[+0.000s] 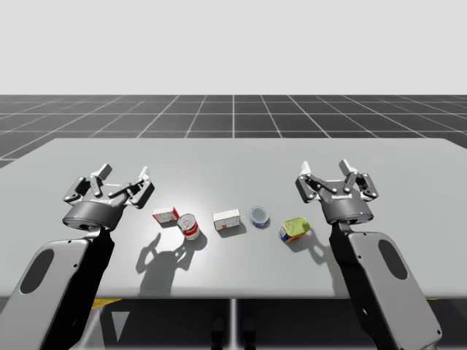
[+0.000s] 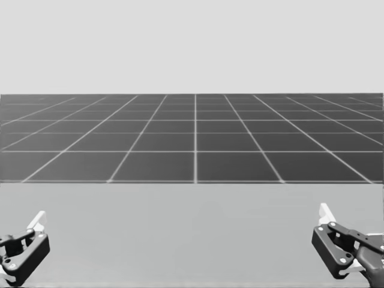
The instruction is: Pick up the pudding box and lift it.
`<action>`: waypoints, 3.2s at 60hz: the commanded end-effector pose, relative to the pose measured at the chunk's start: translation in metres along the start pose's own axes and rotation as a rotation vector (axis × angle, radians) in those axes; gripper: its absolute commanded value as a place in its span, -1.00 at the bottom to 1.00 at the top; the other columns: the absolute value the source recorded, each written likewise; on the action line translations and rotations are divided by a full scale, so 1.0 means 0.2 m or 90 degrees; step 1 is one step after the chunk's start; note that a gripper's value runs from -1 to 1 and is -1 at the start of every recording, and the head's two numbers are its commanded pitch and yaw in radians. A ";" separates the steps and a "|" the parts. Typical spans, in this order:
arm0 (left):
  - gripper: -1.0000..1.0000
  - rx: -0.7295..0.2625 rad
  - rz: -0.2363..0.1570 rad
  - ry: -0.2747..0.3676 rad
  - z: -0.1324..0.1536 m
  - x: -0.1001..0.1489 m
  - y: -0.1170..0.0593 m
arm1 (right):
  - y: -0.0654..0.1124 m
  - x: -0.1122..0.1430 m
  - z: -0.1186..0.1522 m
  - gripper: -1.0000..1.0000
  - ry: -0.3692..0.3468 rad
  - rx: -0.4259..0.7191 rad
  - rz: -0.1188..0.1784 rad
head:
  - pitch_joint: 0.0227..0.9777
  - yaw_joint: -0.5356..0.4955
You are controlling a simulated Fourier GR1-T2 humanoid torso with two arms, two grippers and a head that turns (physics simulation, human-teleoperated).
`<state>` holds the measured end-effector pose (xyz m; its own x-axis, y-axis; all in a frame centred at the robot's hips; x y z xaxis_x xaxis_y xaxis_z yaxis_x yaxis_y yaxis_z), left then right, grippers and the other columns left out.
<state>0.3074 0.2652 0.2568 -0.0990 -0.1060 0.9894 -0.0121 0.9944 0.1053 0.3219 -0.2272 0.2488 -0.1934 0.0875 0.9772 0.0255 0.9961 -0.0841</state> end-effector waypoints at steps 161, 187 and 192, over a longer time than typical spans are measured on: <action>-1.00 -0.008 -0.029 0.015 -0.02 -0.05 -0.06 | 1.20 -0.29 0.54 -1.00 0.220 0.084 0.035 | 0.63 0.13; -1.00 -0.007 -0.027 0.015 -0.02 -0.04 -0.05 | 1.23 -0.36 0.43 -1.00 0.259 0.054 0.066 | 0.64 0.13; -1.00 -0.007 -0.026 0.014 -0.02 -0.04 -0.05 | 1.24 -0.38 0.40 -1.00 0.268 0.061 0.059 | 0.64 0.13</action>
<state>0.3119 0.2553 0.2472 -0.0756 -0.1483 0.9861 -0.0036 0.9889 0.1484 0.2533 0.0156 0.1458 0.1932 0.1851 0.9635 -0.0746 0.9820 -0.1737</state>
